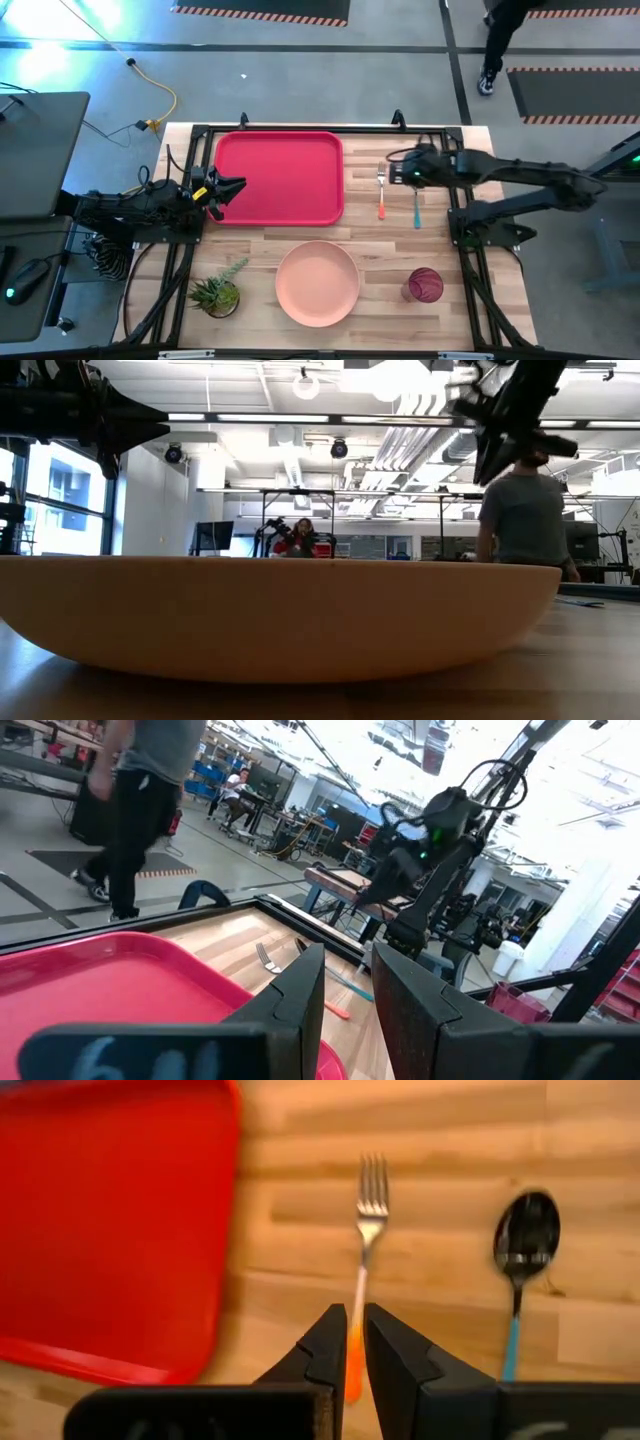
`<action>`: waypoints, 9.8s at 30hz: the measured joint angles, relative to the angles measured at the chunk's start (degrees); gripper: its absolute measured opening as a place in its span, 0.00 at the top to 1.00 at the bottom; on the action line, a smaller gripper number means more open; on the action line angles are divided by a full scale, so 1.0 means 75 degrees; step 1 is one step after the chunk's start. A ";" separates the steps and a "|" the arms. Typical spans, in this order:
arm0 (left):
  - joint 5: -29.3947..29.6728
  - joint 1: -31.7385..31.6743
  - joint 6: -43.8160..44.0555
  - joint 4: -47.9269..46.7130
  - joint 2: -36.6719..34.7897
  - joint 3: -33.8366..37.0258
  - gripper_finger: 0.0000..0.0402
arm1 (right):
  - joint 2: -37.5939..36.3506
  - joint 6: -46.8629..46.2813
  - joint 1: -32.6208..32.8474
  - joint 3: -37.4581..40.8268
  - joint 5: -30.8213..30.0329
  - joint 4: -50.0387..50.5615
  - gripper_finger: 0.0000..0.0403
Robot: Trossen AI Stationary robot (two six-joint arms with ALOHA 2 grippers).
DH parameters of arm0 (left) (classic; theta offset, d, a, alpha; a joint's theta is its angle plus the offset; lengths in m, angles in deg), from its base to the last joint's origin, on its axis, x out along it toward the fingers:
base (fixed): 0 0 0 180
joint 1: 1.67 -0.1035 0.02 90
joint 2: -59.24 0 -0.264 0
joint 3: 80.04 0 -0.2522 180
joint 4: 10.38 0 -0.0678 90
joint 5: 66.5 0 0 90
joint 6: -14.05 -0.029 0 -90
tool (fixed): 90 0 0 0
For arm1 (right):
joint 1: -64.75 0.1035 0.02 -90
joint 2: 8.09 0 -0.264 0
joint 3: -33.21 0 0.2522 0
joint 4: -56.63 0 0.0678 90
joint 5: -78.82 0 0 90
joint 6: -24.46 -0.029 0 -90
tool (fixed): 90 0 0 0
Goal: Pick and place plate/cup/fork/spoon on tray
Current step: Put the orange fork on the red serving tray, then move the red serving tray to the top center of the table
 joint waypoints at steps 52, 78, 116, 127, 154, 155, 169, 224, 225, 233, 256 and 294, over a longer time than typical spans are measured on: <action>0.0000 0.0003 0.0195 -0.0274 0.0000 0.0000 0.81 | 0.4785 0.1966 -0.1738 0.0000 0.1488 -0.2282 0.74; 0.0003 0.0000 0.0195 -0.0402 0.0003 0.0000 0.81 | 0.4916 0.1935 -0.2041 -0.0049 0.2016 -0.2433 0.98; -0.0078 0.0000 -0.0618 -0.1048 0.0003 0.0005 0.81 | 0.4933 0.2480 -0.1413 -0.4574 0.1185 -0.3210 1.00; -0.0077 0.0000 -0.0675 -0.1113 0.0001 0.0004 0.81 | 0.5159 0.1935 -0.0910 -0.4587 0.0693 -0.3640 1.00; -0.0076 0.0001 -0.0673 -0.1439 0.0003 0.0003 0.81 | 0.7343 0.0838 -0.0736 -0.4587 0.1321 -0.3002 1.00; -0.0076 0.0002 -0.0673 -0.1439 0.0003 0.0003 0.81 | 0.7376 0.0810 -0.0736 -0.4587 0.1327 -0.3004 1.00; -0.0076 0.0000 -0.0673 -0.1442 0.0003 0.0005 0.81 | 0.7710 0.0586 -0.0830 -0.4587 0.1349 -0.2604 1.00; -0.0078 0.0000 -0.0608 -0.1608 0.0000 0.0003 0.81 | 0.7611 0.1057 -0.0855 -0.4584 0.0966 -0.2055 0.91; -0.0079 0.0001 -0.0609 -0.1610 0.0003 0.0003 0.81 | 0.7608 0.1056 -0.0860 -0.4584 0.0965 -0.2010 0.91; -0.0076 0.0000 -0.0609 -0.1606 0.0003 0.0003 0.81 | 0.7599 0.1076 -0.0890 -0.4584 0.0806 -0.1701 0.91; -0.0055 0.0002 -0.0612 -0.1609 0.0000 0.0003 0.81 | 0.7778 0.1621 -0.1141 -0.4584 0.1176 -0.2053 0.91; -0.0044 0.0000 -0.0612 -0.1609 0.0000 0.0003 0.81 | 0.7788 0.1213 -0.1367 -0.4584 0.0620 -0.0122 0.91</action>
